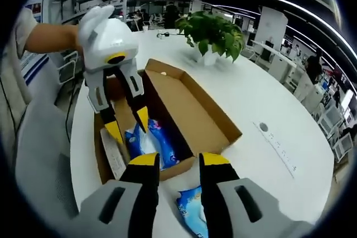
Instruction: Operate the shoe box by opening the lid, removing the specified soft item, and placing it in the target area until the item is outside and the box remains undamaged.
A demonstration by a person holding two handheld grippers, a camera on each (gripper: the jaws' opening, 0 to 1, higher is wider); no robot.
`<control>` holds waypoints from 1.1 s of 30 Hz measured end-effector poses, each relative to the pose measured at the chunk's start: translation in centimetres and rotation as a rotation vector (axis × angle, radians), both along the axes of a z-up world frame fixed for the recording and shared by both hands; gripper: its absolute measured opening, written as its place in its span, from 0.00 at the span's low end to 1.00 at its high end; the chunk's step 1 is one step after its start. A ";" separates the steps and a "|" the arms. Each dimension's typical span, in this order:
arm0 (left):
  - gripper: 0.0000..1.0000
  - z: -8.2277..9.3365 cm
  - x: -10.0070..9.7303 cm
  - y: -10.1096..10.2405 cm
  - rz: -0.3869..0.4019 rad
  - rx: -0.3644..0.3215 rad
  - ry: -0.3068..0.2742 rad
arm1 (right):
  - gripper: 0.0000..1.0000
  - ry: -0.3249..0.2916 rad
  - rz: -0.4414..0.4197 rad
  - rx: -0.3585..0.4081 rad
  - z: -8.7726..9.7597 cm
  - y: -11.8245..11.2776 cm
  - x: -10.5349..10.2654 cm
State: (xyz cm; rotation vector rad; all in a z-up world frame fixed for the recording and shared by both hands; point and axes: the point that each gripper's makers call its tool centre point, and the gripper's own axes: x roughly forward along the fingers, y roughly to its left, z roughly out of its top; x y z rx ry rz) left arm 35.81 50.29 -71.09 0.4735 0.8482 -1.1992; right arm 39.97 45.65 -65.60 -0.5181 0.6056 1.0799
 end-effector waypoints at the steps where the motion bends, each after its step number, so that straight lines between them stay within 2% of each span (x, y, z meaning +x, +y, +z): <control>1: 0.26 0.0 -0.2 -0.2 -0.015 0.000 -0.001 | 0.25 0.004 0.007 -0.007 -0.3 0.2 -0.1; 7: 0.20 -0.8 -0.3 -0.8 -0.046 0.019 0.005 | 0.23 0.025 0.050 -0.045 -2.1 1.6 -0.6; 12: 0.13 -2.1 0.2 -0.2 -0.040 0.079 0.008 | 0.20 0.034 0.089 -0.080 -3.4 2.7 -0.9; 17: 0.10 -2.6 0.3 0.2 -0.030 0.094 0.025 | 0.19 0.045 0.106 -0.106 -4.7 3.8 -0.8; 22: 0.02 -2.9 0.4 0.5 -0.004 0.089 0.037 | 0.18 0.050 0.113 -0.132 -5.8 4.7 -0.5; 29: 0.00 -2.9 0.5 0.5 0.012 0.066 0.046 | 0.12 0.068 0.086 -0.164 -7.8 5.6 0.1; 30: 0.00 -2.8 0.5 0.5 0.014 0.065 0.048 | 0.10 0.111 0.041 -0.153 -8.2 5.6 0.0; 33: 0.00 -2.7 0.5 0.6 0.021 0.061 0.053 | 0.00 0.106 0.017 -0.158 -8.4 5.4 0.7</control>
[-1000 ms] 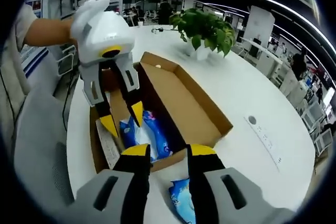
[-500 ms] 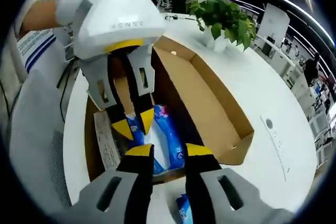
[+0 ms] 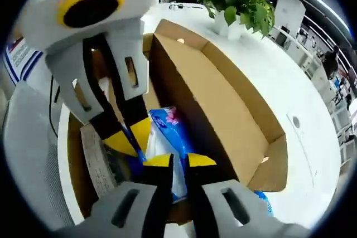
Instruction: Operate the shoe box by opening the lid, removing the specified soft item, and placing it in the target area until the item is outside and the box remains undamaged.
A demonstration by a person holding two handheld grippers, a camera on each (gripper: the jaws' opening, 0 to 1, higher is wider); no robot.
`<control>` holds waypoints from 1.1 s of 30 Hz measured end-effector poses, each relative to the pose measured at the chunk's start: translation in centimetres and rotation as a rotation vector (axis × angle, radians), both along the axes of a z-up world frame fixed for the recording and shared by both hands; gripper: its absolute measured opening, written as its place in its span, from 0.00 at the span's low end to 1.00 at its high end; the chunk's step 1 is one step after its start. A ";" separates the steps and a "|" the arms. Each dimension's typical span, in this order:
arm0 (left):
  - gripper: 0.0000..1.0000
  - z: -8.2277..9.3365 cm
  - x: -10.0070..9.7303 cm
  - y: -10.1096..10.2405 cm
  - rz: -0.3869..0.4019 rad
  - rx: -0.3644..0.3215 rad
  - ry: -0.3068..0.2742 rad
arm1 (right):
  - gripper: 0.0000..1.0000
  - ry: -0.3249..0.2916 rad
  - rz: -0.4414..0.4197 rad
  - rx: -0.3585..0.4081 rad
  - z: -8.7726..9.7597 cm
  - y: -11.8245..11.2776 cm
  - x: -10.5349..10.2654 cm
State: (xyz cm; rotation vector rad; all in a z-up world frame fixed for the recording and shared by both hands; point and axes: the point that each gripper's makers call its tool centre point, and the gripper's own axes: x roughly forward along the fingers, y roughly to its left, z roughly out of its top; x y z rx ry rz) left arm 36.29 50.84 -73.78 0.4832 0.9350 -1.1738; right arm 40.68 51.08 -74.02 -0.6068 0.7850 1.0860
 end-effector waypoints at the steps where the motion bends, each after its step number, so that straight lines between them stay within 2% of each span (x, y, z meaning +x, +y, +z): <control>1: 0.00 0.1 -0.1 0.0 0.006 -0.002 0.007 | 0.00 0.003 -0.009 0.001 0.0 -0.1 0.1; 3: 0.00 0.4 0.0 0.3 0.019 -0.009 0.009 | 0.00 0.020 -0.023 0.025 0.4 0.1 -0.1; 6: 0.00 0.9 0.1 0.5 0.036 -0.023 0.013 | 0.00 -0.009 -0.015 0.036 1.1 0.2 0.0; 15: 0.00 3.1 -0.5 1.0 0.028 -0.030 -0.021 | 0.00 -0.033 -0.021 0.101 4.4 0.7 -0.1; 19: 0.00 4.6 -0.7 1.2 0.022 -0.028 -0.046 | 0.00 -0.045 -0.015 0.119 6.0 0.8 -0.4; 26: 0.00 7.8 -1.3 1.2 0.027 -0.028 -0.089 | 0.00 -0.061 -0.039 0.166 9.8 0.6 -0.7; 33: 0.00 11.5 -2.2 0.0 0.029 -0.035 -0.142 | 0.00 -0.098 -0.023 0.198 13.3 -0.5 -1.6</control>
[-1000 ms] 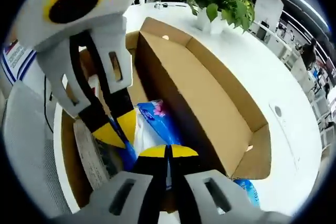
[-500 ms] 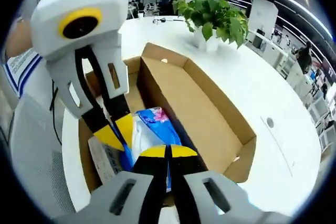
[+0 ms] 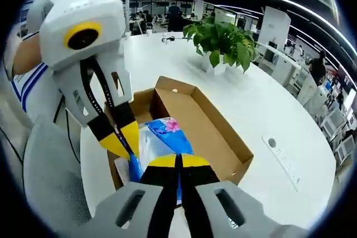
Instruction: Operate the shoe box by opening the lid, removing the specified soft item, and placing it in the target area until the item is outside and the box remains undamaged.
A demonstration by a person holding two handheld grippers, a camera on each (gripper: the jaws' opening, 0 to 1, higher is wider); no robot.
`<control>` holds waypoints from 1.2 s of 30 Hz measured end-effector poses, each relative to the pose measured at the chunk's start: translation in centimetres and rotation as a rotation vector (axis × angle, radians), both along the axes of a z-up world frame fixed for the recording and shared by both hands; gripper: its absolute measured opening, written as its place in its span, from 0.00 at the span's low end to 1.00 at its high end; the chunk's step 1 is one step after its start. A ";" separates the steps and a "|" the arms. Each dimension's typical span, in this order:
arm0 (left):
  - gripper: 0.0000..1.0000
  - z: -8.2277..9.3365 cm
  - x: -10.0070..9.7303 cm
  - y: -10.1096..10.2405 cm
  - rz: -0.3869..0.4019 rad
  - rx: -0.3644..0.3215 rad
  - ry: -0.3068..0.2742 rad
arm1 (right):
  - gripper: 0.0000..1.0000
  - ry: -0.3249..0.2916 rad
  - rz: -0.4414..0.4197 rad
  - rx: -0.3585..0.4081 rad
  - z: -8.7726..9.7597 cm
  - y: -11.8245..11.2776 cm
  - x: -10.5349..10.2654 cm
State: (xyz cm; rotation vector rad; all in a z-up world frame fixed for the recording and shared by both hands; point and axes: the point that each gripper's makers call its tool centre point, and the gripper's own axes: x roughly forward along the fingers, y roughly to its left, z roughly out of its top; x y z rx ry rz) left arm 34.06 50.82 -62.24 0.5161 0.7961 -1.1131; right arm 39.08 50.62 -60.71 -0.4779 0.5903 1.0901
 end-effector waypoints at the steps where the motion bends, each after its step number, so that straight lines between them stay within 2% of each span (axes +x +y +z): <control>1: 0.00 0.6 -0.2 -0.2 0.001 0.002 -0.006 | 0.00 0.000 0.001 0.006 0.4 -0.2 0.0; 9: 0.00 3.4 -0.5 -2.6 -0.013 0.002 -0.030 | 0.00 -0.030 0.039 0.015 3.7 -2.2 -0.3; 18: 0.00 7.0 -0.2 -7.0 -0.048 -0.002 -0.046 | 0.00 -0.054 0.036 0.017 7.0 -6.0 -0.1; 24: 0.00 8.3 0.2 -9.6 -0.080 0.000 -0.062 | 0.00 -0.069 0.007 0.013 8.5 -8.9 0.4; 36: 0.00 10.2 1.6 -16.2 -0.145 -0.052 -0.080 | 0.00 -0.088 -0.058 -0.012 10.5 -15.3 1.9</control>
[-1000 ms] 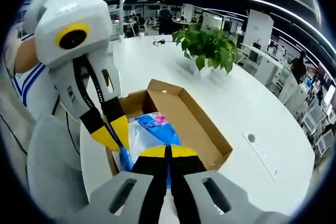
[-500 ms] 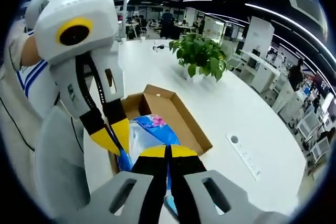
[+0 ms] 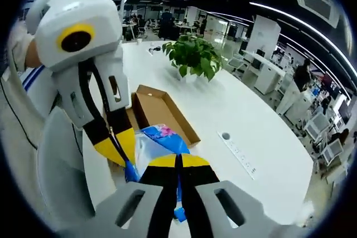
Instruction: Operate the shoe box by opening the lid, removing the specified soft item, and placing it in the target area until the item is outside and the box remains undamaged.
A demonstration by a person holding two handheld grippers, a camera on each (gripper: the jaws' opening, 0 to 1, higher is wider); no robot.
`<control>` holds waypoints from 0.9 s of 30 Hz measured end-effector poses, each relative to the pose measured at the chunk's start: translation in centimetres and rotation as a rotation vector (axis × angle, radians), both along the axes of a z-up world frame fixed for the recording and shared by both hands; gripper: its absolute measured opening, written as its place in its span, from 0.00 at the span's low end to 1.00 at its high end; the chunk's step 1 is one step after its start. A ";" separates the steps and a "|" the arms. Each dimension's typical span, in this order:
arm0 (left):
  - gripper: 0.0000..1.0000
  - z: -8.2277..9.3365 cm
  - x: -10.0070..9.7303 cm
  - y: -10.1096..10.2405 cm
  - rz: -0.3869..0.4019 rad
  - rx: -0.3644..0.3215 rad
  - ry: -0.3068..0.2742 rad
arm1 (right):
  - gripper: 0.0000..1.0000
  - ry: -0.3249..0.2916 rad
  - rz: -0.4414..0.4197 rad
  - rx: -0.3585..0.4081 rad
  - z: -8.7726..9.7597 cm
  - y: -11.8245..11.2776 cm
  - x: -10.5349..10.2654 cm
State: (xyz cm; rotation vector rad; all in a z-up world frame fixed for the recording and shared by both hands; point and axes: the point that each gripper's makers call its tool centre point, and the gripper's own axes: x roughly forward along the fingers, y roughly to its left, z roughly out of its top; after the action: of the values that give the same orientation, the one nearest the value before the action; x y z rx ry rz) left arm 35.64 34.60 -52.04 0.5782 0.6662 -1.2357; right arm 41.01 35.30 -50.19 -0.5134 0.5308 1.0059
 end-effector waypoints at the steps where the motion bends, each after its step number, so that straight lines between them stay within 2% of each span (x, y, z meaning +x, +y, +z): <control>1: 0.00 0.1 0.2 -0.6 -0.007 -0.002 0.001 | 0.00 0.004 -0.010 -0.004 0.0 -0.7 0.2; 9: 0.00 0.2 0.9 -4.4 -0.053 -0.009 -0.005 | 0.00 0.021 -0.044 -0.017 0.0 -4.7 1.3; 15: 0.00 -0.4 1.9 -6.6 -0.080 0.007 -0.004 | 0.00 0.026 -0.059 -0.024 -0.6 -7.1 2.3; 19: 0.00 -1.1 2.6 -8.1 -0.097 0.016 -0.001 | 0.00 0.036 -0.073 -0.023 -1.5 -8.9 3.1; 27: 0.00 -3.5 3.6 -10.6 -0.125 0.035 0.029 | 0.00 0.071 -0.103 -0.015 -4.0 -11.6 4.3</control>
State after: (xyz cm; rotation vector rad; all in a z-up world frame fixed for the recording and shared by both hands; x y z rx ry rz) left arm 39.26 23.99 -55.55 0.6392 0.6859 -1.3531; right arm 45.27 23.70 -54.16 -0.4608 0.6226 0.9250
